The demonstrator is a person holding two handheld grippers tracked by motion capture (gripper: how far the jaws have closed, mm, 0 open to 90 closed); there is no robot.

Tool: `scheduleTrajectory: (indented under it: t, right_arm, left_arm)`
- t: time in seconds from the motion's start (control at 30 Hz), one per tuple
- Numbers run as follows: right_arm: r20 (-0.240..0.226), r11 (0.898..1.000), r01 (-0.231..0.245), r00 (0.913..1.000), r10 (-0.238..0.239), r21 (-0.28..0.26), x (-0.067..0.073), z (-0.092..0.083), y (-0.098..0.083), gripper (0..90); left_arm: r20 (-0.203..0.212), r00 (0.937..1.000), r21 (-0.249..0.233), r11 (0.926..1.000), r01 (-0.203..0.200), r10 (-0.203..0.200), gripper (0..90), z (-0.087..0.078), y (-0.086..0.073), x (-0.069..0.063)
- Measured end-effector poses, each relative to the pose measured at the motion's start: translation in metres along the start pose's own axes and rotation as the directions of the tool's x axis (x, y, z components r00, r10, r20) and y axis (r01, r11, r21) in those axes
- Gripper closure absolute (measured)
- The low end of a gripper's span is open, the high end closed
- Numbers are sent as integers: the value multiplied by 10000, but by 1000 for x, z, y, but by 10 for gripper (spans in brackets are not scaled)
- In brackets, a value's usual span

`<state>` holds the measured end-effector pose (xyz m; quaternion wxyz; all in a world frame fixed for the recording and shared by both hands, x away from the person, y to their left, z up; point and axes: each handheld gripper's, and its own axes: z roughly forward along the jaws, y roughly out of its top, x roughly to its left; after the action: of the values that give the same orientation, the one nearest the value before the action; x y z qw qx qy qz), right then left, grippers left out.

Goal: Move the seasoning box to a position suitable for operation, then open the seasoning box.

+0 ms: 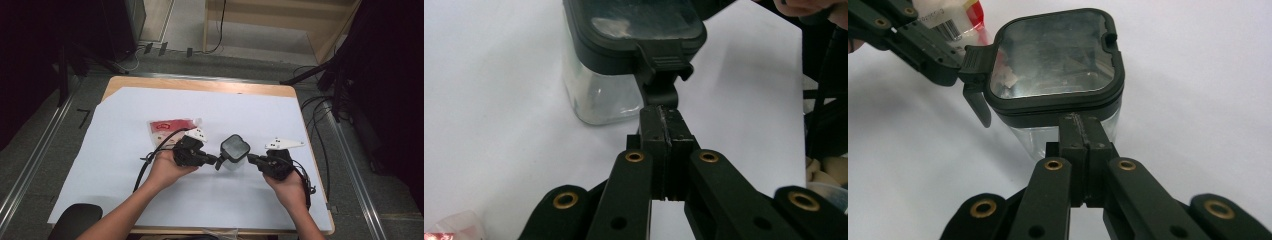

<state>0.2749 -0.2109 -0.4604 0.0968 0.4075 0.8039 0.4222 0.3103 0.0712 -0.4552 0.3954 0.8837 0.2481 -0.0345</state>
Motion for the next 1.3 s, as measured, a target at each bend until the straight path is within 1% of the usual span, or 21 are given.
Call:
scheduleTrajectory:
  t: [0.03, 0.13, 0.17, 0.23, 0.3, 0.4, 0.43, 0.47, 0.63, 0.67, 0.73, 0.8, 0.9, 0.93, 0.97, 1.0, 1.03, 1.1, 1.17, 1.2, 1.3]
  right_arm:
    - [-38, 10000, -59, 10000, 60, 39, 1, 1, 0, 900]
    - [-43, 9999, -69, 10000, 70, 155, 1, 3, 0, 900]
    - [-44, 9998, -88, 10000, 89, 163, 1, 3, 0, 900]
    - [-45, 9998, -22, 10000, 23, 178, 0, 4, 0, 900]
    - [-51, 9997, -74, 10000, 75, 228, 0, 5, 0, 900]
    - [-43, 9996, -133, 9999, 134, 261, 0, 6, 0, 900]
    - [-70, 9995, -174, 9998, 176, 271, -1, 6, -1, 900]
    - [-67, 9994, -183, 9998, 185, 293, -1, 7, -1, 900]
    - [-70, 9991, -182, 9998, 185, 372, -1, 10, -1, 900]
    - [-72, 9989, -240, 9997, 243, 400, -1, 10, -1, 900]
    - [-45, 9985, -325, 9995, 327, 429, -2, 11, -1, 900]
    - [-16, 9984, -345, 9994, 347, 441, -4, 11, -1, 900]
    - [-9, 9984, -395, 9992, 396, 401, -6, 11, -2, 900]
    - [-4, 9985, -375, 9993, 376, 387, -6, 11, -2, 900]
    - [17, 9981, -459, 9989, 458, 400, -7, 11, -2, 900]
    - [42, 9978, -528, 9986, 526, 397, -7, 11, -2, 900]
    - [38, 9980, -518, 9987, 517, 360, -8, 12, -2, 900]
    - [84, 9976, -611, 9981, 608, 337, -10, 12, -1, 900]
    - [90, 9967, -755, 9971, 753, 286, -12, 14, 0, 900]
    - [100, 9967, -766, 9970, 763, 269, -13, 15, 0, 900]
    - [124, 9966, -771, 9970, 768, 276, -15, 17, 1, 900]
  left_arm:
    - [36, 10000, -90, 9999, 89, -88, 900, 1, 0, 1]
    - [-151, 9998, -235, 9996, 158, -162, 900, 3, 1, 2]
    - [-335, 9994, -176, 9998, 47, -53, 900, 3, 1, 1]
    - [-477, 9989, -50, 10000, -5, 2, 900, 5, 1, 0]
    - [-397, 9992, 67, 10000, 66, -63, 900, 7, 1, 1]
    - [-278, 9994, -113, 9998, 186, -189, 900, 10, 1, 2]
    - [-162, 9997, -66, 9998, 193, -194, 900, 10, 1, 3]
    - [-76, 9995, -120, 9994, 316, -317, 900, 10, 1, 2]
    - [133, 9996, -167, 9996, 241, -239, 900, 15, 2, -3]
    - [212, 9997, -185, 9997, 159, -155, 900, 16, 2, -4]
    - [279, 9993, -132, 9996, 248, -244, 900, 18, 3, -5]
    - [369, 9990, -223, 9994, 273, -265, 900, 20, 4, -6]
    - [395, 9991, -218, 9996, 177, -168, 900, 21, 4, -8]
    - [417, 9989, -322, 9993, 213, -200, 900, 22, 5, -10]
    - [442, 9990, -290, 9995, 114, -101, 900, 21, 5, -11]
    - [457, 9989, -342, 9993, 133, -118, 900, 22, 6, -13]
    - [504, 9987, -494, 9987, 148, -123, 900, 22, 7, -15]
    - [585, 9981, -440, 9988, 204, -178, 900, 24, 8, -19]
    - [624, 9980, -396, 9991, 116, -91, 900, 26, 9, -21]
    - [663, 9978, -376, 9993, -16, 41, 900, 27, 10, -22]
    - [700, 9975, -293, 9995, -103, 124, 900, 31, 11, -25]
